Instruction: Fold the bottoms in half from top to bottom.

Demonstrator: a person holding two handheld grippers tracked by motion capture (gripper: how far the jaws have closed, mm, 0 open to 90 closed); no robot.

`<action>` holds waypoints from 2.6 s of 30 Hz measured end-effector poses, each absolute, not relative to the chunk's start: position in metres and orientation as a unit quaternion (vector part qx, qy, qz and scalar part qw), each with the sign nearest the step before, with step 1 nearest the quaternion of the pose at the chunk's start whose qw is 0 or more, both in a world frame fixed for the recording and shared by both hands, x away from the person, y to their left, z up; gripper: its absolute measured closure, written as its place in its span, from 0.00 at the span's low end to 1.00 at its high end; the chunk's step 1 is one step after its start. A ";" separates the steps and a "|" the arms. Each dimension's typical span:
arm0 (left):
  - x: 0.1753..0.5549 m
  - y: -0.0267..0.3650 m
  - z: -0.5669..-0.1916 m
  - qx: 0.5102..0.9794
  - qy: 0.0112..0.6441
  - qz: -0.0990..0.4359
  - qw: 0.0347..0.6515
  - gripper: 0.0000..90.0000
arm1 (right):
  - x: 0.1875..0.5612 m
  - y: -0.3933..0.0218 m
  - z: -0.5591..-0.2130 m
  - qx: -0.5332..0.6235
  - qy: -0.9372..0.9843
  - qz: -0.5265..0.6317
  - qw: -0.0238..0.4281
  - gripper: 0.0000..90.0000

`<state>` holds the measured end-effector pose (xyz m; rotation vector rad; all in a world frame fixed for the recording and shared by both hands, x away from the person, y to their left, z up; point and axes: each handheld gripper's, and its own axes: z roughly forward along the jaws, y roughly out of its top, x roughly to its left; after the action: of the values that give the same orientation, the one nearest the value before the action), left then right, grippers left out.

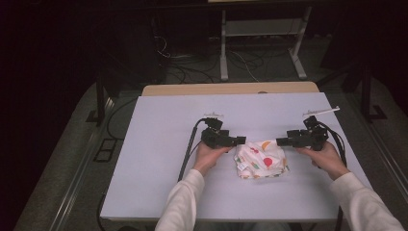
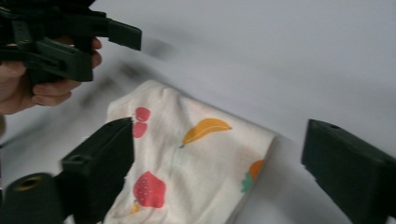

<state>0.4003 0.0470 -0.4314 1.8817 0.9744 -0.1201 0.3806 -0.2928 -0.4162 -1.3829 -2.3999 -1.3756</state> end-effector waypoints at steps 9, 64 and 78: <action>0.406 0.044 -0.435 0.787 0.398 -0.047 0.470 0.02 | 0.392 -0.294 -0.421 -0.450 -0.787 -0.422 0.012 0.01; 0.412 0.037 -0.457 0.796 0.381 -0.116 0.456 0.90 | 0.409 -0.289 -0.445 -0.461 -0.780 -0.421 0.045 0.96; 0.408 0.057 -0.432 0.809 0.375 -0.074 0.447 0.91 | 0.406 -0.273 -0.438 -0.470 -0.775 -0.422 0.035 0.97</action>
<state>0.4080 0.0571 -0.4320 2.0024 0.9278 -0.1839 0.4060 -0.2734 -0.4375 -1.4449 -2.3801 -1.2957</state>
